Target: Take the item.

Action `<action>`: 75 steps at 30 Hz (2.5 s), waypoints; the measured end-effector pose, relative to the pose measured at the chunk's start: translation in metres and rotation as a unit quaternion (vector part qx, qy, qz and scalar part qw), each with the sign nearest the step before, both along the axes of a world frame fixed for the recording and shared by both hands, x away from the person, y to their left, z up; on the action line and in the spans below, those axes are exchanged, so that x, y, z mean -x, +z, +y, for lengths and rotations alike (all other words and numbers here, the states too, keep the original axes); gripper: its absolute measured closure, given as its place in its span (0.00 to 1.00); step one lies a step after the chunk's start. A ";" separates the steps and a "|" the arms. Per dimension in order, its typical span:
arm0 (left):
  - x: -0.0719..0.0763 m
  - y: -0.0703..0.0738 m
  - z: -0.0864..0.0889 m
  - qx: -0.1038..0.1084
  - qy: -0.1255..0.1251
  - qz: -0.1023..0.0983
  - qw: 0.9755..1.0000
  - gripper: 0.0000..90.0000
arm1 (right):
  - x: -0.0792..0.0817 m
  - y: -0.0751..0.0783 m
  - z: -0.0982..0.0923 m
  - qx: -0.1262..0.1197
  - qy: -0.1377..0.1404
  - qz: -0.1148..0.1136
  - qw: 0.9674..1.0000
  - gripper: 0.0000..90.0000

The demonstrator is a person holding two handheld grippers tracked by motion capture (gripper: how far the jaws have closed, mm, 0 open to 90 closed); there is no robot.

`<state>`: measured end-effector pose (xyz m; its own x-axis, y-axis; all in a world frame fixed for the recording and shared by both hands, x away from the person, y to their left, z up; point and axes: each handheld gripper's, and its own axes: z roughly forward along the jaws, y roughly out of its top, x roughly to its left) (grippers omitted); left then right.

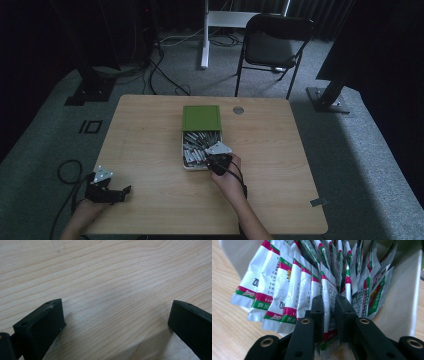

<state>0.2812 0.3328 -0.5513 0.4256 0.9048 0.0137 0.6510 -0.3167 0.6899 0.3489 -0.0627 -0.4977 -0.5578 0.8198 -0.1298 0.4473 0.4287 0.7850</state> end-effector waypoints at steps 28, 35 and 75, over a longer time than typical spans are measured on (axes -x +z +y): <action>0.000 0.000 0.000 0.000 0.000 0.000 1.000 0.02 | 0.006 0.045 -0.021 -0.104 0.003 -0.008 0.995 0.97; 0.000 0.000 0.000 0.000 0.000 0.000 1.000 0.02 | 0.006 0.064 -0.034 -0.134 0.003 -0.020 0.991 0.97; 0.000 0.000 0.000 0.000 0.000 0.000 1.000 0.02 | -0.045 0.011 -0.109 -0.182 -0.109 0.002 0.977 0.97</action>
